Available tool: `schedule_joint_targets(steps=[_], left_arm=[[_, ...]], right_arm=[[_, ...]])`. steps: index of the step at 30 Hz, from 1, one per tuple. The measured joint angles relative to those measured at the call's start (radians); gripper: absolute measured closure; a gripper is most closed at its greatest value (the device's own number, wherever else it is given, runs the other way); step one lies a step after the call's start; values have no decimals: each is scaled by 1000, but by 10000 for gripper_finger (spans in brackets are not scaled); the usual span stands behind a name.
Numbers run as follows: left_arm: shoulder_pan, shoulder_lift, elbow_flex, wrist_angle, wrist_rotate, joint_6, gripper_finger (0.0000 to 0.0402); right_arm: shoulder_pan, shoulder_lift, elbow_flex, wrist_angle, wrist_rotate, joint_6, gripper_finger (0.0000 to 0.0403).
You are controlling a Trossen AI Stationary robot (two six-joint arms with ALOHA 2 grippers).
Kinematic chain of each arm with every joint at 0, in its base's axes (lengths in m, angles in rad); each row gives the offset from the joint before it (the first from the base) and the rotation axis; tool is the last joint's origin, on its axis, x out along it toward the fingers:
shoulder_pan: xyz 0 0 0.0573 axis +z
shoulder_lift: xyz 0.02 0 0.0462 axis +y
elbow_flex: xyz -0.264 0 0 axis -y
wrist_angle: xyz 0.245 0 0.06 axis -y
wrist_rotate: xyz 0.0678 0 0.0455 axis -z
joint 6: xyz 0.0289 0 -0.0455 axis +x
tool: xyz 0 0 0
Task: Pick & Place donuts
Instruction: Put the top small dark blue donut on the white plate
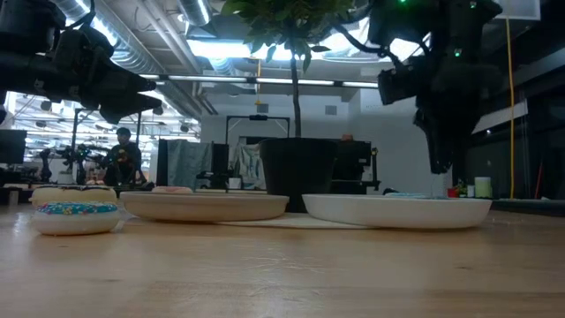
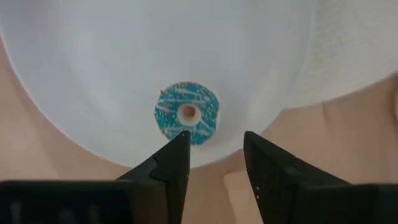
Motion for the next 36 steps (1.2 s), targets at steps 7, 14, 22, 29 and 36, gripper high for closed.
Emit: schedule_joint_targets(steps=[7,14,22,29,36], left_arm=[[0,0,0,0,0,0,142],[0,0,0,0,0,0,142],[0,0,0,0,0,0,142],[0,0,0,0,0,0,142],[0,0,0,0,0,0,142]], right_arm=[[4,-69,0,-6,-2,138,251],[21,-128,0,-12,-2,189,251],[23,-228,0,-24,-14,188,251],[23,-328,-1,-68,-57,186,251],[23,-424,-2,-70,-63,183,251]])
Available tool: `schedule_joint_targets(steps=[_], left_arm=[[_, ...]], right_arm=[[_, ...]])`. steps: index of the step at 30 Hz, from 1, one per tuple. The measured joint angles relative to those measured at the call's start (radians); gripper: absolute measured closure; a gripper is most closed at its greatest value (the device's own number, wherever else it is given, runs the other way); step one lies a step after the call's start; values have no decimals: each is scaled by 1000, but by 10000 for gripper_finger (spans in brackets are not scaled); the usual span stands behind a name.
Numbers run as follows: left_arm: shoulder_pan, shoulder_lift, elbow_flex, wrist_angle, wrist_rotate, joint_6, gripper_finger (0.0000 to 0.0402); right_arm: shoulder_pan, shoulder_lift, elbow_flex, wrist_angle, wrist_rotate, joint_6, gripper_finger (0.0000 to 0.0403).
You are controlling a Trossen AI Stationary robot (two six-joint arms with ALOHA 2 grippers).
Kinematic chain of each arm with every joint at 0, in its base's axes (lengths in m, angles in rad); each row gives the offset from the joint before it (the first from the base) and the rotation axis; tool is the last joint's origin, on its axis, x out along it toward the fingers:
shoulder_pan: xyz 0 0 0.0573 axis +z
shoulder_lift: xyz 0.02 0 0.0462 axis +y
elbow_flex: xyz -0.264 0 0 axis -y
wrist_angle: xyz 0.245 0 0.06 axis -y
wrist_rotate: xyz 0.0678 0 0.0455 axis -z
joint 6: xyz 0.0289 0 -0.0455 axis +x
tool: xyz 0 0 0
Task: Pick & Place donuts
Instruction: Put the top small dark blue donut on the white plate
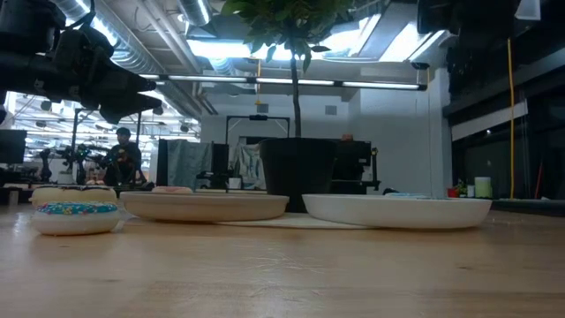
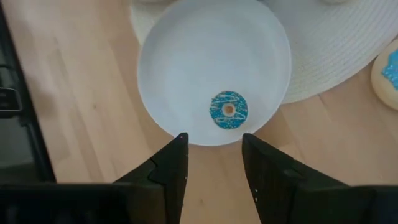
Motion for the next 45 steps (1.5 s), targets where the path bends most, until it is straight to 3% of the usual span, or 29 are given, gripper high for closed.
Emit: schedule_joint_targets(steps=[7,20,28,38,45], left_arm=[[0,0,0,0,0,0,142],[0,0,0,0,0,0,142],[0,0,0,0,0,0,142],[0,0,0,0,0,0,142],[0,0,0,0,0,0,142]], right_arm=[[0,-80,-9,6,53,-2,251],[0,-280,-263,116,20,1,251],[0,-354,-343,211,83,-6,251],[-9,-374,-357,348,255,-181,251],[-95,-374,-357,402,284,-372,251]])
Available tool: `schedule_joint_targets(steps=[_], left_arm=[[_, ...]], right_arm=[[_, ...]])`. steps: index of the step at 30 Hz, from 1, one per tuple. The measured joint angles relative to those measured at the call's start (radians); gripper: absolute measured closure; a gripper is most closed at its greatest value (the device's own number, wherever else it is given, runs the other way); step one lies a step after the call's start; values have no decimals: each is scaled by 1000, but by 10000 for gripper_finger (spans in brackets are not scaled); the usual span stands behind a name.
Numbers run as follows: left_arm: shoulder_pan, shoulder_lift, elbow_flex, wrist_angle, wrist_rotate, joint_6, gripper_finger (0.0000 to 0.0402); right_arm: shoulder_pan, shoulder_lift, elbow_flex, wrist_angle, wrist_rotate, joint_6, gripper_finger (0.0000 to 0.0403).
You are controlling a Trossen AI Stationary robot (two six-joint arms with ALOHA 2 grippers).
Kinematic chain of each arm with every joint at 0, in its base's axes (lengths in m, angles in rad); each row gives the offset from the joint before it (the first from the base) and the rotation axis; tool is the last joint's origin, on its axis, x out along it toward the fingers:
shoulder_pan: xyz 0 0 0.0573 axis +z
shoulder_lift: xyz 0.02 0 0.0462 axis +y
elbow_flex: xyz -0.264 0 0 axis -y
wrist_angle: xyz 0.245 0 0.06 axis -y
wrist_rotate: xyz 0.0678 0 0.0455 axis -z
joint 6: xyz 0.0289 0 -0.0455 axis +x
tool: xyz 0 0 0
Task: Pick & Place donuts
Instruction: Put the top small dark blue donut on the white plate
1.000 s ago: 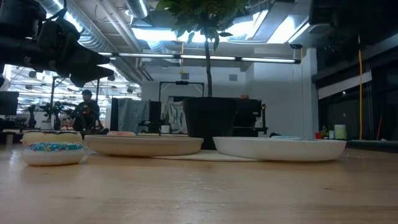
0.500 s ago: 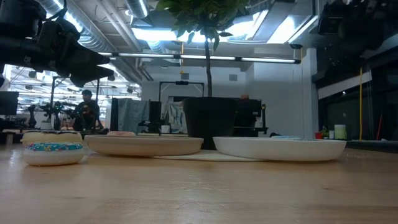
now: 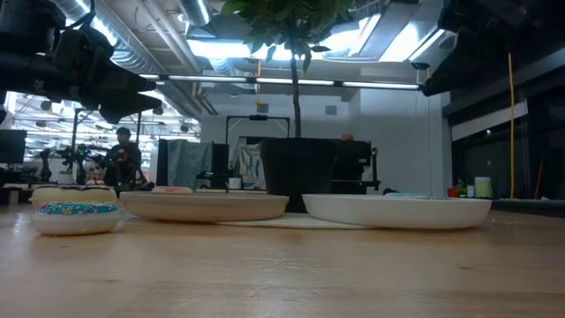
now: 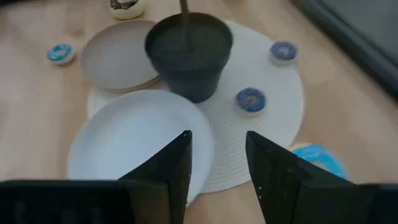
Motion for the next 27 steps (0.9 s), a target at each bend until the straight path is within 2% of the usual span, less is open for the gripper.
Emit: schedule_joint_targets(steps=[14,27], left_arm=[[0,0,0,0,0,0,142],[0,0,0,0,0,0,142]], right_arm=[[-162,1,0,55,-1,-366,251],[-289,47,8,101,-18,-640,251]])
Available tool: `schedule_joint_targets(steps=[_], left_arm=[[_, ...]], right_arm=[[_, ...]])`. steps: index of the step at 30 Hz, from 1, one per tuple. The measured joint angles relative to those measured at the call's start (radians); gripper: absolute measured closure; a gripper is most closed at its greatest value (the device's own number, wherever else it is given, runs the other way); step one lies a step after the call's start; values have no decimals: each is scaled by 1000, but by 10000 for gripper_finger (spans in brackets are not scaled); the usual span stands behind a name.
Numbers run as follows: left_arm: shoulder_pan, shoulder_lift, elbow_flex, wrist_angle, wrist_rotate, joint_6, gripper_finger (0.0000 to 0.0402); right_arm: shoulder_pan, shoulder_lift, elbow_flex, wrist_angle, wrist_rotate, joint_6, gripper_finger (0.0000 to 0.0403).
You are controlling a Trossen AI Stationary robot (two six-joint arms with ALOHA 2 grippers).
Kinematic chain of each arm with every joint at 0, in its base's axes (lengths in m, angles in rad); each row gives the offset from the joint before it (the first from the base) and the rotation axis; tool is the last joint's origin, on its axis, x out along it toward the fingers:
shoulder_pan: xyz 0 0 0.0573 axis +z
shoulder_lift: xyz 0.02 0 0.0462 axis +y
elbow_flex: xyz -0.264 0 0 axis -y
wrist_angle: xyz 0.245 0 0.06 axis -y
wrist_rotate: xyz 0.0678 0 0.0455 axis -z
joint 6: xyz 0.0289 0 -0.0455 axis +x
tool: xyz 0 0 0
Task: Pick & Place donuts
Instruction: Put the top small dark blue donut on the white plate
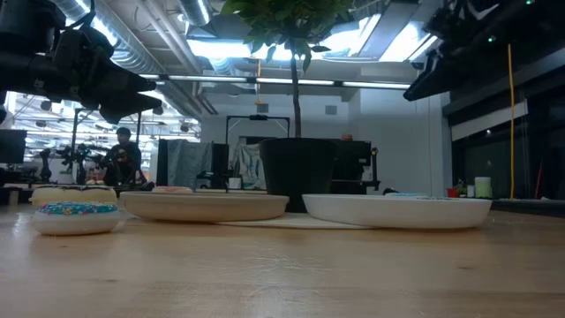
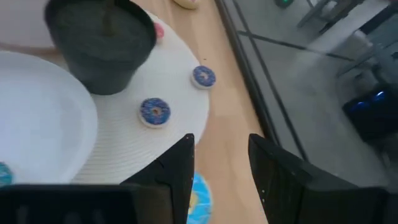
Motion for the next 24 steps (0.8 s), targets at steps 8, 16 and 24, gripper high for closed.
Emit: schedule_joint_targets(steps=[8,16,24], left_arm=[[0,0,0,0,0,0,142],[0,0,0,0,0,0,142],[0,0,0,0,0,0,142]], right_arm=[[-76,76,0,69,-64,-286,251],[-144,176,17,117,-106,-481,251],[-282,338,154,118,-322,-550,251]])
